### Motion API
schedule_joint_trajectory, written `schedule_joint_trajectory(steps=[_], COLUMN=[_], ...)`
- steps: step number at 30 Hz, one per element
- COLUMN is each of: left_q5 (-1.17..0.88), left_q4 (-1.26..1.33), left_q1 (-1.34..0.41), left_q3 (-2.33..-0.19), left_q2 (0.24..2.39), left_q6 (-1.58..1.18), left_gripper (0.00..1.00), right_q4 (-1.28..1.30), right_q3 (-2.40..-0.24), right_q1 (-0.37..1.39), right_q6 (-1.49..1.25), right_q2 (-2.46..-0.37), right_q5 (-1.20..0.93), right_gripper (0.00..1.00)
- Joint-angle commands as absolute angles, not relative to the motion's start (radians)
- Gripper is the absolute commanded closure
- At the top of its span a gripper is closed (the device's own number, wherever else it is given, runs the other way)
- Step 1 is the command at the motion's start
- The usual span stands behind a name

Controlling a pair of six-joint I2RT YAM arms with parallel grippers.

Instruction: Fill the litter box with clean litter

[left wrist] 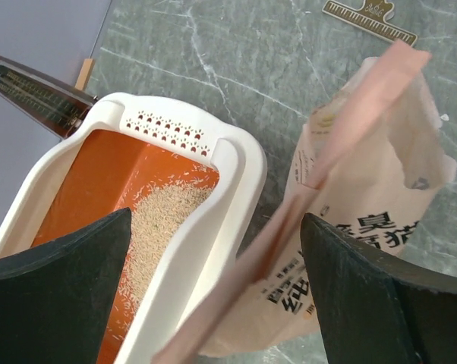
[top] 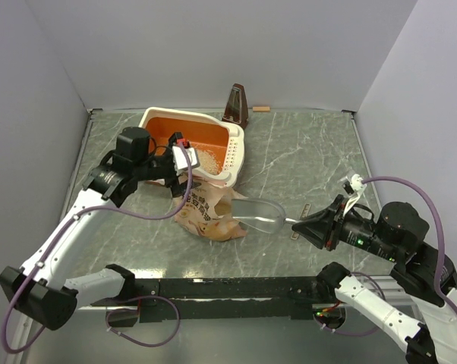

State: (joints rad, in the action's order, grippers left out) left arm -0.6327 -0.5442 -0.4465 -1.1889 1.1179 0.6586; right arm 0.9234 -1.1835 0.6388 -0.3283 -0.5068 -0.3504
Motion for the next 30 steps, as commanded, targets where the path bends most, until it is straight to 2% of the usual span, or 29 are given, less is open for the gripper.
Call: schedule_joint_trajectory(steps=[1,10,13,16,17,19,20,24,30], left_q5=[-0.715,-0.848,-0.871,-0.855,-0.845,-0.813,-0.769,-0.608,-0.382], left_q4=[-0.571,-0.667,-0.673,-0.652,-0.655,-0.681,-0.690,-0.637,-0.483], left_q1=[-0.449,-0.451,-0.451,-0.465,-0.472,-0.514,-0.529,-0.595,-0.646], left_q3=[-1.269,-1.249,-1.198,-1.146,-1.140,-1.123,-1.117,-1.062,-0.954], left_q2=[1.166,1.197,1.157,1.120,1.115,1.117,1.120,1.089,0.927], left_q6=[0.733,0.735,0.716,0.672,0.655,0.640,0.624,0.546,0.388], left_gripper=[0.05,0.25,0.37,0.56,0.71,0.87,0.99,0.99,0.99], right_q4=[0.919,0.911,0.904,0.905,0.907,0.905,0.897,0.885,0.913], right_q3=[-1.172,-1.131,-1.131,-1.146,-1.152,-1.167,-1.167,-1.183,-1.256], right_q1=[0.638,0.640,0.638,0.638,0.638,0.638,0.640,0.638,0.638], right_q6=[-0.313,-0.295,-0.287,-0.275,-0.273,-0.279,-0.282,-0.298,-0.290], right_q2=[-0.488,-0.491,-0.502,-0.526,-0.537,-0.563,-0.572,-0.620,-0.673], right_q5=[-0.377,-0.356,-0.356,-0.345,-0.342,-0.333,-0.333,-0.330,-0.262], right_gripper=[1.00,1.00,1.00,1.00,1.00,1.00,1.00,1.00,1.00])
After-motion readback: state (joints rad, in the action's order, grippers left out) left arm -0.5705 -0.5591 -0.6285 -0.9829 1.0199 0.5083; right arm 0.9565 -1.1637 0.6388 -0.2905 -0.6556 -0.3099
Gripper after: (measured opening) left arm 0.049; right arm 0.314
